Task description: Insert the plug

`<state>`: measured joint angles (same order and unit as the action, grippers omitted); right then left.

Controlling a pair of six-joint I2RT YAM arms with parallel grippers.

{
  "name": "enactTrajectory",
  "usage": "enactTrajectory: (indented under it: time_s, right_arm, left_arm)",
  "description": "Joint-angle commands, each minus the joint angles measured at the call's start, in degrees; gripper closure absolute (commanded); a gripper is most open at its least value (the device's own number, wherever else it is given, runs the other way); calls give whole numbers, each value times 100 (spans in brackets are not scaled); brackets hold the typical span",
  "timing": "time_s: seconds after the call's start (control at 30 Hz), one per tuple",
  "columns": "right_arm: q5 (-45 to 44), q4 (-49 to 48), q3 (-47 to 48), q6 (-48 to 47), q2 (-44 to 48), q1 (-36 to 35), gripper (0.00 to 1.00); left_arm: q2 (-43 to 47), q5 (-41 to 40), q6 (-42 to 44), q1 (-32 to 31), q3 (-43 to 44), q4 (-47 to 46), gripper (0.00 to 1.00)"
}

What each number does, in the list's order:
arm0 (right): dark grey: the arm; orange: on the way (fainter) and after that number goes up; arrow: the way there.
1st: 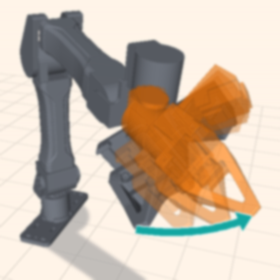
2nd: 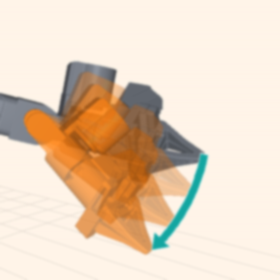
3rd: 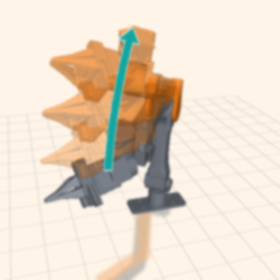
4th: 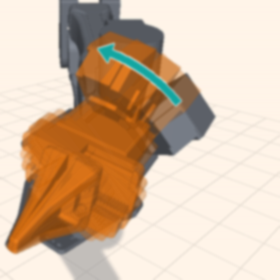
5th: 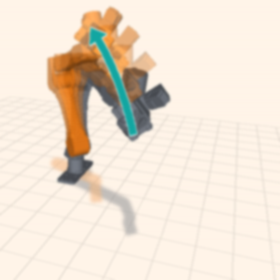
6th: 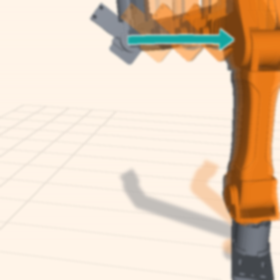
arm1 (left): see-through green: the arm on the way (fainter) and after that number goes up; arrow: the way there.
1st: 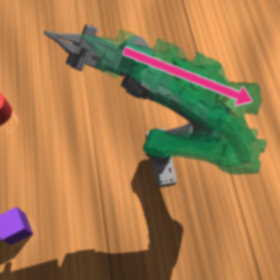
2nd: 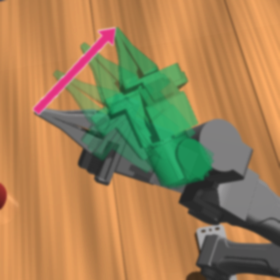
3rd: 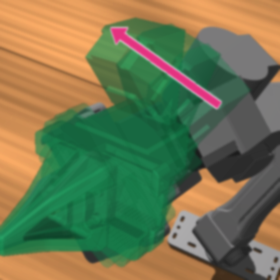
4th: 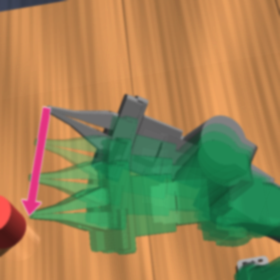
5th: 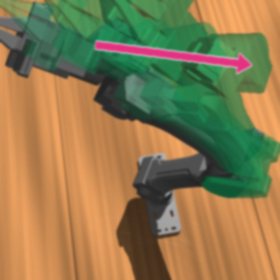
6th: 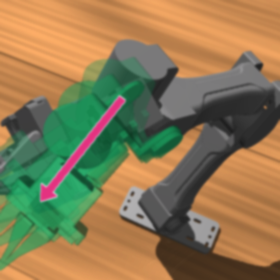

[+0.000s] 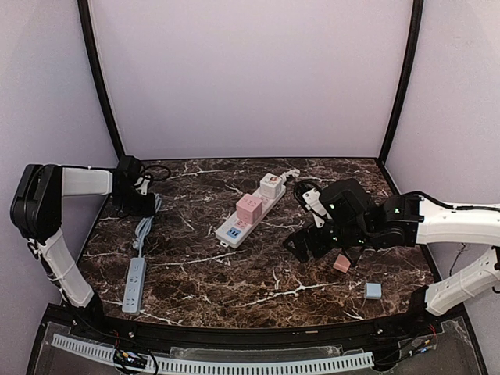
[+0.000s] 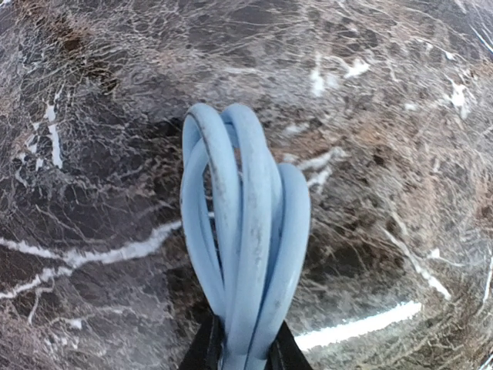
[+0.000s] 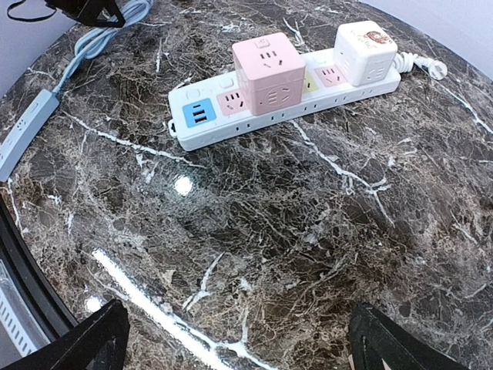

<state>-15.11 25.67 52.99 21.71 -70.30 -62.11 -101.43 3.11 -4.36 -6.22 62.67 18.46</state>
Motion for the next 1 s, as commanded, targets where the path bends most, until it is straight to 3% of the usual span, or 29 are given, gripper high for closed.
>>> enactTrajectory:
  time_s: [0.0, 0.57, 0.73, 0.97]
  right_arm:
    - [10, -149, -9, -5, -61, 23, 1]
    - [-144, -95, 84, 101, -62, 23, 1]
    - [-199, -31, 105, 144, 8, 25, 1]
    - [-371, 79, 84, 231, 218, 24, 1]
  left_arm:
    - [858, 97, -120, -282, -409, -152, 88]
    - [3286, 680, -257, -1572, -1960, -911, 90]
    - [3620, 1149, -316, -1799, -2106, -1025, 90]
    - [3559, 1271, -313, -2712, -2094, -1332, 90]
